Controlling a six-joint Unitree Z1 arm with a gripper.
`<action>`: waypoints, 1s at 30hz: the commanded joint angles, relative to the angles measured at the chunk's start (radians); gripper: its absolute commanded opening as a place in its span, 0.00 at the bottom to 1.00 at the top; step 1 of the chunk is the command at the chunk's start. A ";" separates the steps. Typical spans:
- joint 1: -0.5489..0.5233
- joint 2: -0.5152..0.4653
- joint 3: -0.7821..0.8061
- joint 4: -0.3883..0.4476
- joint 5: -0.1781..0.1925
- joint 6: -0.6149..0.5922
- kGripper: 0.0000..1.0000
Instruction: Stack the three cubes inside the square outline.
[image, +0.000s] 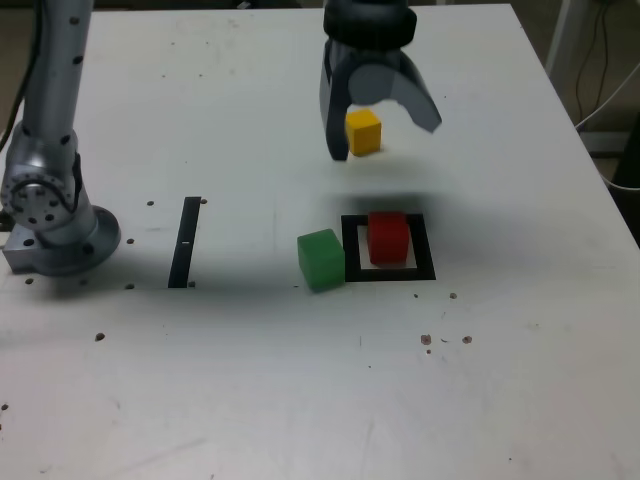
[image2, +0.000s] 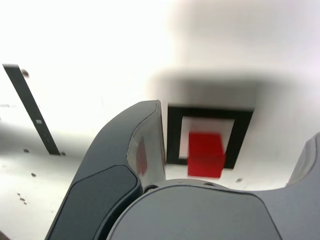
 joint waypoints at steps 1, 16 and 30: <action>0.038 0.018 -0.020 0.015 0.007 0.021 0.99; 0.213 0.129 -0.170 0.090 0.053 0.113 0.99; 0.231 0.214 -0.189 0.088 0.048 0.120 0.99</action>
